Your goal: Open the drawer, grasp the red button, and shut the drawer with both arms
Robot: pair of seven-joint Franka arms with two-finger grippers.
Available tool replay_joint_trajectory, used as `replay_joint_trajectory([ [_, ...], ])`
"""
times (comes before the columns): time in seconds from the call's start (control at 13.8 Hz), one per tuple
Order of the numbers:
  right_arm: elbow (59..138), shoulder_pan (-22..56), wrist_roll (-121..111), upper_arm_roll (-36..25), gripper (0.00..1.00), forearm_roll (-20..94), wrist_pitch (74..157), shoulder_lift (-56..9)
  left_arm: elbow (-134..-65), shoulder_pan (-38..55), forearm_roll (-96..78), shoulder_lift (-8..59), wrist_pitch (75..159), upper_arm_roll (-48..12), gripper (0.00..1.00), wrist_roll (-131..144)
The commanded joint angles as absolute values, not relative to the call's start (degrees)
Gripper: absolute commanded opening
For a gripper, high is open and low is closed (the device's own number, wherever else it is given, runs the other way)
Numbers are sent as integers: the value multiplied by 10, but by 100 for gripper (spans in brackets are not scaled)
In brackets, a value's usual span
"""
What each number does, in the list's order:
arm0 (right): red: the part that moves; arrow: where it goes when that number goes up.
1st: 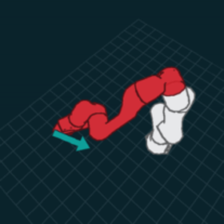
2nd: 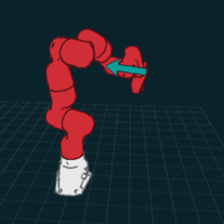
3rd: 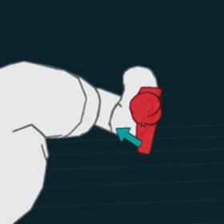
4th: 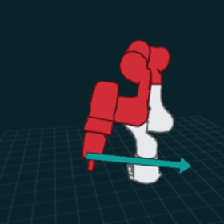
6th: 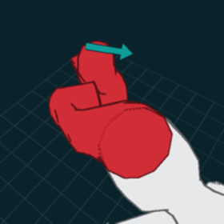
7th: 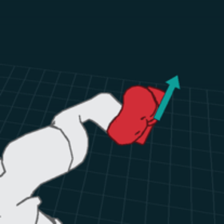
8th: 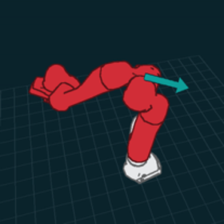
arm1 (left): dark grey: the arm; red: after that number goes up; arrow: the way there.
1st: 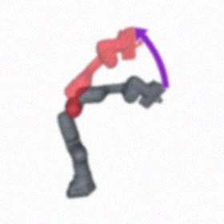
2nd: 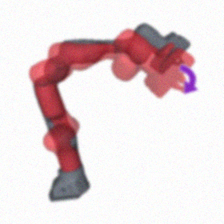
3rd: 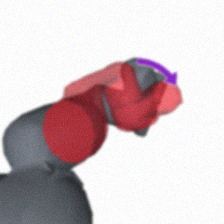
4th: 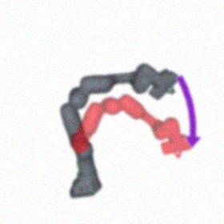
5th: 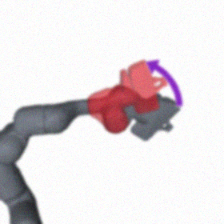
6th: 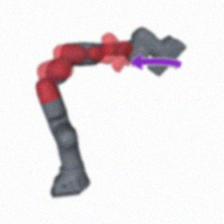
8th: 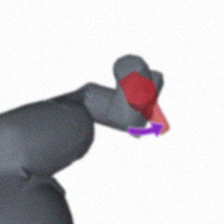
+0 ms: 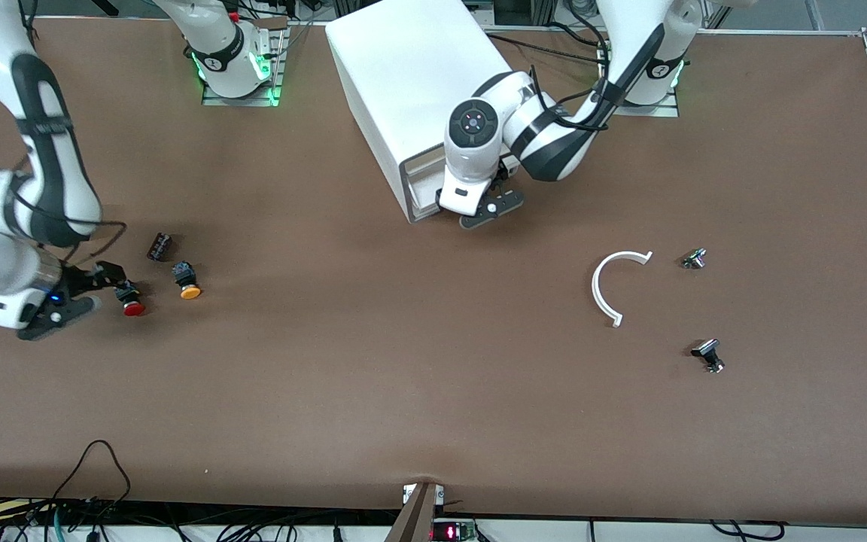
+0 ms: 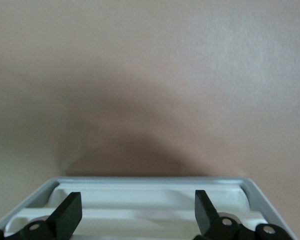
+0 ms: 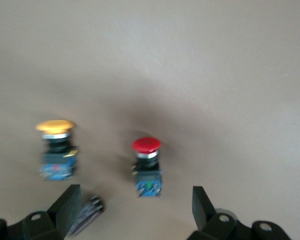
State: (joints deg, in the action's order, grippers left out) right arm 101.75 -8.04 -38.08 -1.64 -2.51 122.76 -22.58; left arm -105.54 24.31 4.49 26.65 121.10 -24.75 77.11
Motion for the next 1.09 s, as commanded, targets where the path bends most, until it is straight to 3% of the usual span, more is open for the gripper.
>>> replay_joint_trajectory([
  [0.0, 1034, -82, -339, 13, 99, -10, 1157, -129, -1074, 244, 60, 251, 1210, -259, 100, 790],
  [0.44, 1033, -7, -266, -12, 99, -7, 999, 13, -1078, 244, 59, 251, 1210, -277, 100, 799],
  [0.58, 1014, 50, -254, -71, 99, -6, 974, 16, -1078, 245, 59, 251, 1210, -282, 100, 803],
  [1.02, 977, 54, -257, -70, 99, 11, 954, 8, -1068, 193, 77, 237, 1210, -282, 100, 804],
])
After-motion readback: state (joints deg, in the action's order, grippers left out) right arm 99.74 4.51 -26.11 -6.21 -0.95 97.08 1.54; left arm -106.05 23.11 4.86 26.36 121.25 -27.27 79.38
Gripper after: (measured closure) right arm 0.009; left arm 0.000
